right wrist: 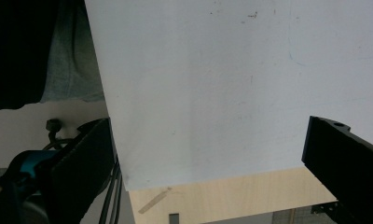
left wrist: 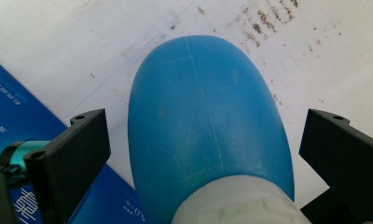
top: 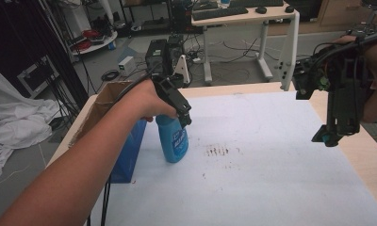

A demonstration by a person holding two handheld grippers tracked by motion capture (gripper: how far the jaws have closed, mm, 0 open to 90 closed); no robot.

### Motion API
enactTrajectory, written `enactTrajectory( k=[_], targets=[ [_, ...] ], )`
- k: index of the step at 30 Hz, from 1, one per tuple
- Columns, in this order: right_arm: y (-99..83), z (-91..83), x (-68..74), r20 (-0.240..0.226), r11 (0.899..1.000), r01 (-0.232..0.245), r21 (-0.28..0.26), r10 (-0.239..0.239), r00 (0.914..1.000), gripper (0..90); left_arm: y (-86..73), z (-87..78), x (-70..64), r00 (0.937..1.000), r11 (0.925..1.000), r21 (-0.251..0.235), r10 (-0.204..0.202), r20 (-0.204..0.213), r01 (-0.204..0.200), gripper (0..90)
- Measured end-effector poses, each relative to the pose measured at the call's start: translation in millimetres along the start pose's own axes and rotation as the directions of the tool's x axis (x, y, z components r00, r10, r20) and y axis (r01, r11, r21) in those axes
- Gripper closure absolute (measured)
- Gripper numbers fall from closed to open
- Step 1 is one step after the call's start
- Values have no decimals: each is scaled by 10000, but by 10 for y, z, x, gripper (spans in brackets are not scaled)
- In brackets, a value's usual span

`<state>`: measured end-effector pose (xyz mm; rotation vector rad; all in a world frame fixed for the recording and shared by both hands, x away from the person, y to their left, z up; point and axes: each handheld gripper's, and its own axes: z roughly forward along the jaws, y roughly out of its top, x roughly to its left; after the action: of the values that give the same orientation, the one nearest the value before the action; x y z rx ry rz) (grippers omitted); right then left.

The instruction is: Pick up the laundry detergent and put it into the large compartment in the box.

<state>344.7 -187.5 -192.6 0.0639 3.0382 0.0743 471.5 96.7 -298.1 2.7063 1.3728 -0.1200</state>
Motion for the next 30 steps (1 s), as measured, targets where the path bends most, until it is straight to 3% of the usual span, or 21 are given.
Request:
enactTrajectory(
  k=[13,16,22,30],
  targets=[
    [-11,23,-3,-70,10000,-42,23,42,10000,16,15,18,-12,9999,9999,44,99,-47,-99,31],
    [-14,22,-3,-56,10000,-73,12,73,10000,16,16,18,-15,9998,9998,61,193,-39,-193,80],
    [-8,28,-10,-49,10000,-32,16,32,10000,16,16,17,-10,9998,9998,80,190,-70,-190,82],
    [4,32,-19,-49,10000,-41,-7,41,10000,16,6,6,-20,9996,9995,156,287,-83,-286,188]
  ],
)
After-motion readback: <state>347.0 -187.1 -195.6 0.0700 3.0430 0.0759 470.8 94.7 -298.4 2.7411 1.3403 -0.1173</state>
